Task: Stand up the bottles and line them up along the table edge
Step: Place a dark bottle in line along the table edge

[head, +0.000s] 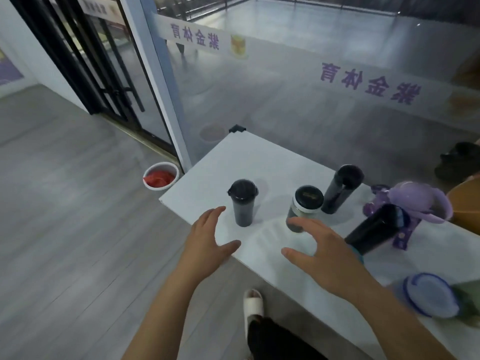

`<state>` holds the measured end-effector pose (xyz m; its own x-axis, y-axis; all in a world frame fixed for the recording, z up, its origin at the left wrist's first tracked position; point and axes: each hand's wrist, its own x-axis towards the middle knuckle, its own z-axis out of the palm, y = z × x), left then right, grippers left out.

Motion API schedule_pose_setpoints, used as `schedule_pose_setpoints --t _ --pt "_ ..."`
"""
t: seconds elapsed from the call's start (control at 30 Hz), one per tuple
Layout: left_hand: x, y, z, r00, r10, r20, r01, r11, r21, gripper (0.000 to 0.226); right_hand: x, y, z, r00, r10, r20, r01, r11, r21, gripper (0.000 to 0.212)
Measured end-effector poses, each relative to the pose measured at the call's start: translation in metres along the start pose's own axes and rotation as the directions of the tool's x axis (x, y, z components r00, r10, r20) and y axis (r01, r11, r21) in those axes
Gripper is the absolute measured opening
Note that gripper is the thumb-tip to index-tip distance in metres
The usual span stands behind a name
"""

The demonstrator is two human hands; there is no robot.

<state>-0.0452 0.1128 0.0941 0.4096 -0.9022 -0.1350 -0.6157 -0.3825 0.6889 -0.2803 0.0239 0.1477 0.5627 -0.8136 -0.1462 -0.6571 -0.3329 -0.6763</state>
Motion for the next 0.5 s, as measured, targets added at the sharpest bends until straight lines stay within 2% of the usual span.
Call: schedule_pose_setpoints --t 0.2,0.3,0.4,0.5 --pt "0.093 -0.020 -0.013 0.983 -0.051 0.179 0.059 0.998 -0.037 0.090 0.111 -0.013 0.036 0.999 0.006 0.039 -0.009 0.997 0.071 0.074" --pt "0.121 -0.040 -0.022 0.960 -0.134 0.247 0.127 0.991 0.044 0.092 0.161 -0.015 0.062 0.995 0.015 0.095 -0.013 1.000 -0.015 0.083" --pt "0.149 -0.058 -0.032 0.936 -0.201 0.290 0.175 0.978 0.113 0.092 0.196 -0.018 0.076 0.980 0.030 0.199 -0.002 0.990 -0.138 0.081" --pt "0.178 -0.073 -0.041 0.937 -0.197 0.288 0.167 0.978 0.126 0.087 0.219 -0.019 0.077 0.965 0.032 0.260 0.014 0.985 -0.172 0.071"
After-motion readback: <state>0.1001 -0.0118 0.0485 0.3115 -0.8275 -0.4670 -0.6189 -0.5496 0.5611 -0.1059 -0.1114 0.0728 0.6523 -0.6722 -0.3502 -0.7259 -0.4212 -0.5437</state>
